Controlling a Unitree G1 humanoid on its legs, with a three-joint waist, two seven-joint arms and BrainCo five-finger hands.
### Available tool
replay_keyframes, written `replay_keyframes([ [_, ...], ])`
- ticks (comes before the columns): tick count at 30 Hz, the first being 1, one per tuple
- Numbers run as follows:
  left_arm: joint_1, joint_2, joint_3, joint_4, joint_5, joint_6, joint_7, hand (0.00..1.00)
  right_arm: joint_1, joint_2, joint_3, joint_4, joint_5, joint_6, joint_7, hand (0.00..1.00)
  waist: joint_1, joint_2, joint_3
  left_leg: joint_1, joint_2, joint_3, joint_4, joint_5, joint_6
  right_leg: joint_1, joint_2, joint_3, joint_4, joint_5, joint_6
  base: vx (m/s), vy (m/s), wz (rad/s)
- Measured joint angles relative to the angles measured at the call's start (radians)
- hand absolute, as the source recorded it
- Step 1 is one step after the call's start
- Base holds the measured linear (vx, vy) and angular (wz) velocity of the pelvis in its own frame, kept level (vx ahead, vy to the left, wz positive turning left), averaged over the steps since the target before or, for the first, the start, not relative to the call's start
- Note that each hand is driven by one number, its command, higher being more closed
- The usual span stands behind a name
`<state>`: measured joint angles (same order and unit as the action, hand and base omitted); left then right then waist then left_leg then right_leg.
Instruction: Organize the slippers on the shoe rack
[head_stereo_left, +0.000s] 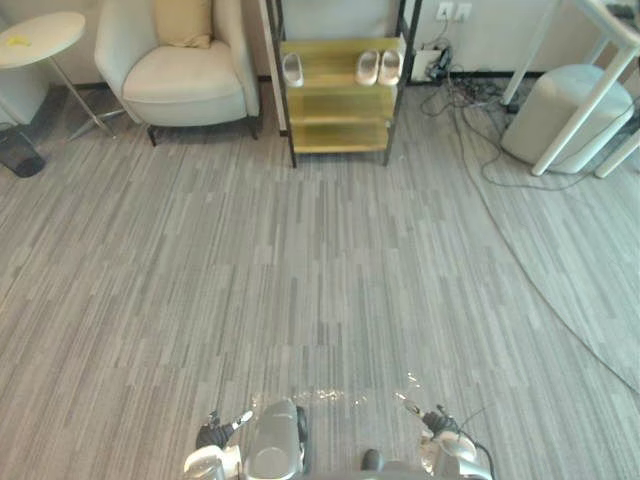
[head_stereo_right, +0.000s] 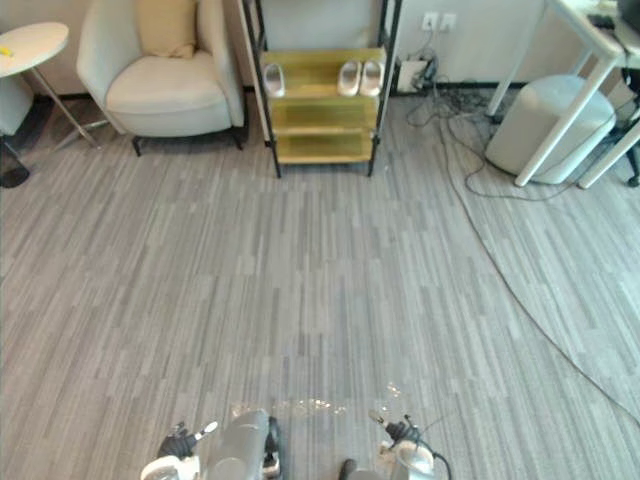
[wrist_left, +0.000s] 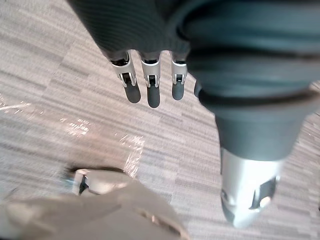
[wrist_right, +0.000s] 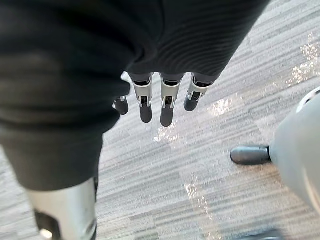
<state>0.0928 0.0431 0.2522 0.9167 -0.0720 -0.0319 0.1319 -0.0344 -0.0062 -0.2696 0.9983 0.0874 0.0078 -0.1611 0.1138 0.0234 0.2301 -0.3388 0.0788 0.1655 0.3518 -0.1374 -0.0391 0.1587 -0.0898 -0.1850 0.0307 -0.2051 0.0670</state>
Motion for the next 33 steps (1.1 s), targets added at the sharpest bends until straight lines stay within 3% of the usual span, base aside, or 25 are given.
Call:
replay_keyframes([
  [1, 0.003, -0.002, -0.002, 0.002, 0.0, 0.0, 0.0, 0.0, 0.0, 0.0, 0.0, 0.002, 0.0, 0.0, 0.0, 0.0, 0.002, 0.001, -0.003, 0.002, -0.004, -0.007, -0.022, 0.057, 0.007, 0.002, -0.005, 0.005, 0.001, -0.007, 0.011, 0.4, 0.242, -0.28],
  [2, 0.005, 0.015, -0.003, 0.009, -0.003, 0.0, 0.0, 0.0, 0.004, 0.013, 0.003, 0.005, -0.001, 0.003, 0.003, 0.0, 0.008, -0.034, -0.018, 0.012, -0.039, 0.021, -0.021, 0.054, 0.031, 0.001, -0.04, 0.027, 0.01, -0.024, 0.021, 0.45, 0.203, -0.27],
  [3, 0.003, 0.02, 0.003, 0.009, -0.003, 0.0, 0.001, 0.0, 0.009, 0.029, 0.001, -0.003, -0.001, 0.003, 0.005, 0.0, 0.02, -0.05, -0.023, 0.02, -0.047, 0.047, -0.003, 0.023, 0.05, -0.015, -0.066, 0.032, 0.063, -0.025, 0.021, 0.54, 0.243, -0.41],
  [5, -0.001, 0.019, 0.002, 0.009, -0.007, 0.001, 0.001, 0.0, 0.013, 0.038, 0.002, -0.004, -0.007, 0.003, 0.006, 0.0, 0.039, -0.059, -0.024, 0.069, -0.052, 0.073, -0.001, -0.011, 0.061, -0.055, -0.091, 0.044, 0.207, -0.032, 0.034, 0.41, 0.175, -0.36],
  [6, -0.002, 0.021, -0.004, 0.009, -0.009, 0.001, 0.001, 0.0, 0.018, 0.044, 0.005, -0.004, -0.008, 0.003, 0.008, 0.0, 0.042, -0.063, -0.026, 0.113, -0.061, 0.079, -0.011, -0.03, 0.068, -0.086, -0.11, 0.046, 0.336, -0.03, 0.047, 0.43, 0.196, -0.21],
  [7, -0.006, 0.027, -0.022, 0.009, -0.01, 0.002, 0.0, 0.0, 0.023, 0.047, 0.016, -0.008, -0.008, 0.0, 0.012, 0.0, 0.036, -0.065, -0.028, 0.188, -0.075, 0.078, -0.04, -0.055, 0.075, -0.184, -0.14, 0.066, 0.603, 0.004, 0.082, 0.49, 0.206, -0.1],
  [8, -0.017, 0.026, -0.027, 0.008, -0.011, 0.002, 0.0, 0.0, 0.034, 0.047, 0.035, -0.015, -0.008, 0.001, 0.019, 0.0, 0.029, -0.064, -0.028, 0.25, -0.076, 0.074, -0.064, -0.078, 0.072, -0.267, -0.148, 0.072, 0.806, 0.003, 0.08, 0.4, 0.143, -0.02],
  [10, -0.028, 0.021, -0.036, 0.008, -0.011, 0.002, -0.001, 0.0, 0.044, 0.051, 0.045, -0.045, -0.009, -0.004, 0.028, 0.0, 0.014, -0.061, -0.028, 0.335, -0.075, 0.07, -0.118, -0.092, 0.07, -0.362, -0.162, 0.01, 0.907, -0.013, 0.054, 0.39, 0.082, 0.03],
  [12, -0.039, 0.008, -0.036, 0.012, -0.011, 0.003, -0.001, 0.0, 0.023, 0.049, 0.044, -0.041, -0.01, -0.009, 0.03, 0.0, -0.002, -0.06, -0.026, 0.411, -0.061, 0.065, -0.164, -0.097, 0.065, -0.414, -0.151, -0.062, 0.834, -0.045, 0.02, 0.41, 0.013, 0.06],
  [14, -0.058, -0.012, -0.048, 0.03, -0.011, 0.002, -0.002, 0.0, 0.013, 0.042, 0.042, -0.037, -0.009, -0.008, 0.033, 0.0, -0.018, -0.057, -0.023, 0.484, -0.033, 0.057, -0.204, -0.098, 0.063, -0.466, -0.066, -0.088, 0.506, -0.014, -0.007, 0.47, -0.079, 0.16],
  [16, -0.07, -0.015, -0.046, 0.035, -0.009, 0.001, -0.002, 0.0, -0.001, 0.036, 0.043, -0.035, -0.01, -0.007, 0.033, 0.0, -0.025, -0.059, -0.023, 0.501, -0.033, 0.035, -0.216, -0.101, 0.056, -0.483, -0.026, -0.058, 0.321, 0.082, -0.025, 0.44, -0.147, 0.41],
  [17, -0.068, -0.017, -0.045, 0.038, -0.009, 0.0, -0.003, 0.0, 0.0, 0.031, 0.045, -0.022, -0.01, -0.004, 0.034, 0.0, -0.033, -0.067, -0.026, 0.524, -0.047, 0.006, -0.226, -0.116, 0.031, -0.475, -0.005, -0.018, 0.203, 0.207, -0.032, 0.45, -0.22, 0.78],
  [18, -0.073, -0.016, -0.03, 0.048, -0.008, -0.002, -0.002, 0.0, 0.003, 0.029, 0.047, -0.012, -0.009, 0.0, 0.038, 0.0, -0.038, -0.083, -0.028, 0.567, -0.065, -0.035, -0.238, -0.143, -0.004, -0.476, -0.002, 0.023, 0.216, 0.291, -0.069, 0.44, -0.205, 0.63],
  [19, -0.078, -0.027, -0.025, 0.051, -0.01, 0.0, 0.0, 0.0, -0.008, 0.018, 0.048, -0.009, -0.011, -0.002, 0.037, 0.0, -0.036, -0.06, -0.027, 0.578, -0.05, -0.042, -0.243, -0.15, -0.008, -0.48, 0.006, 0.007, 0.246, 0.287, -0.074, 0.42, -0.196, 0.52],
  [20, -0.071, -0.052, -0.005, 0.051, -0.008, -0.002, -0.001, 0.0, -0.028, 0.002, 0.047, 0.0, -0.01, -0.003, 0.037, 0.0, -0.033, -0.023, -0.036, 0.582, -0.008, -0.051, -0.222, -0.147, -0.014, -0.476, 0.027, -0.021, 0.267, 0.217, -0.081, 0.41, -0.17, 0.22],
  [21, -0.063, -0.064, 0.007, 0.048, -0.009, -0.001, 0.0, 0.0, -0.033, 0.006, 0.044, 0.0, -0.009, -0.003, 0.037, 0.0, -0.034, -0.004, -0.034, 0.555, 0.02, -0.07, -0.146, -0.15, -0.018, -0.454, 0.038, -0.044, 0.268, 0.188, -0.093, 0.41, -0.205, 0.38],
  [22, -0.061, -0.065, 0.007, 0.048, -0.009, 0.001, -0.001, 0.0, -0.03, 0.007, 0.042, 0.0, -0.01, -0.004, 0.037, 0.0, -0.039, -0.002, -0.035, 0.526, 0.028, -0.08, -0.085, -0.15, -0.018, -0.442, 0.043, -0.057, 0.261, 0.176, -0.095, 0.42, -0.261, 0.42],
  [23, -0.061, -0.067, 0.036, 0.033, -0.008, 0.002, -0.003, 0.0, -0.024, 0.019, 0.046, -0.005, -0.009, -0.004, 0.037, 0.0, -0.046, 0.006, -0.031, 0.417, 0.065, -0.094, 0.17, -0.135, -0.032, -0.391, 0.068, -0.074, 0.224, 0.152, -0.092, 0.49, -0.303, 0.41],
  [24, -0.054, -0.075, 0.046, 0.021, -0.008, 0.002, -0.002, 0.0, -0.024, 0.028, 0.056, -0.006, -0.007, -0.002, 0.035, 0.0, -0.043, 0.027, -0.016, 0.308, 0.135, -0.094, 0.443, -0.059, -0.053, -0.306, 0.11, -0.081, 0.175, 0.139, -0.108, 0.4, -0.247, 0.25],
  [26, -0.041, -0.075, 0.044, -0.007, -0.01, 0.001, -0.005, 0.0, -0.023, 0.031, 0.081, -0.006, -0.005, -0.003, 0.031, 0.0, -0.024, 0.033, 0.0, 0.208, 0.184, -0.075, 0.648, -0.08, -0.064, -0.205, 0.14, -0.077, 0.145, 0.102, -0.14, 0.41, -0.14, -0.08],
  [27, -0.042, -0.071, 0.041, -0.034, -0.009, 0.0, -0.007, 0.0, -0.017, 0.039, 0.085, -0.005, -0.005, -0.002, 0.03, 0.0, -0.01, 0.021, 0.005, 0.143, 0.181, -0.051, 0.672, -0.096, -0.06, -0.155, 0.138, -0.073, 0.127, 0.081, -0.139, 0.39, -0.113, -0.07],
  [28, -0.041, -0.068, 0.039, -0.043, -0.01, -0.001, -0.008, 0.0, -0.014, 0.041, 0.087, -0.005, -0.005, -0.001, 0.029, 0.0, -0.007, 0.014, 0.007, 0.12, 0.178, -0.036, 0.661, -0.102, -0.051, -0.139, 0.136, -0.07, 0.116, 0.075, -0.138, 0.43, -0.102, -0.11],
  [29, -0.041, -0.067, 0.033, -0.054, -0.013, -0.005, -0.01, 0.0, -0.015, 0.046, 0.086, -0.004, 0.0, 0.001, 0.028, 0.0, 0.001, 0.005, 0.009, 0.06, 0.165, 0.003, 0.574, -0.114, -0.031, -0.099, 0.132, -0.064, 0.083, 0.067, -0.127, 0.36, -0.009, -0.22],
  [31, -0.04, -0.073, 0.034, -0.063, -0.019, -0.006, -0.01, 0.0, -0.023, 0.044, 0.086, -0.004, 0.0, 0.002, 0.027, 0.0, 0.005, 0.006, 0.01, 0.022, 0.129, 0.043, 0.353, -0.109, -0.026, -0.066, 0.118, -0.051, 0.055, 0.062, -0.103, 0.45, 0.06, -0.24],
  [33, -0.042, -0.078, 0.039, -0.065, -0.028, -0.008, -0.01, 0.0, -0.025, 0.044, 0.086, -0.003, 0.0, 0.001, 0.025, 0.0, 0.023, -0.004, 0.009, 0.025, 0.05, 0.066, -0.001, -0.012, -0.002, -0.008, 0.082, -0.023, 0.02, 0.04, -0.062, 0.5, 0.161, -0.31],
])
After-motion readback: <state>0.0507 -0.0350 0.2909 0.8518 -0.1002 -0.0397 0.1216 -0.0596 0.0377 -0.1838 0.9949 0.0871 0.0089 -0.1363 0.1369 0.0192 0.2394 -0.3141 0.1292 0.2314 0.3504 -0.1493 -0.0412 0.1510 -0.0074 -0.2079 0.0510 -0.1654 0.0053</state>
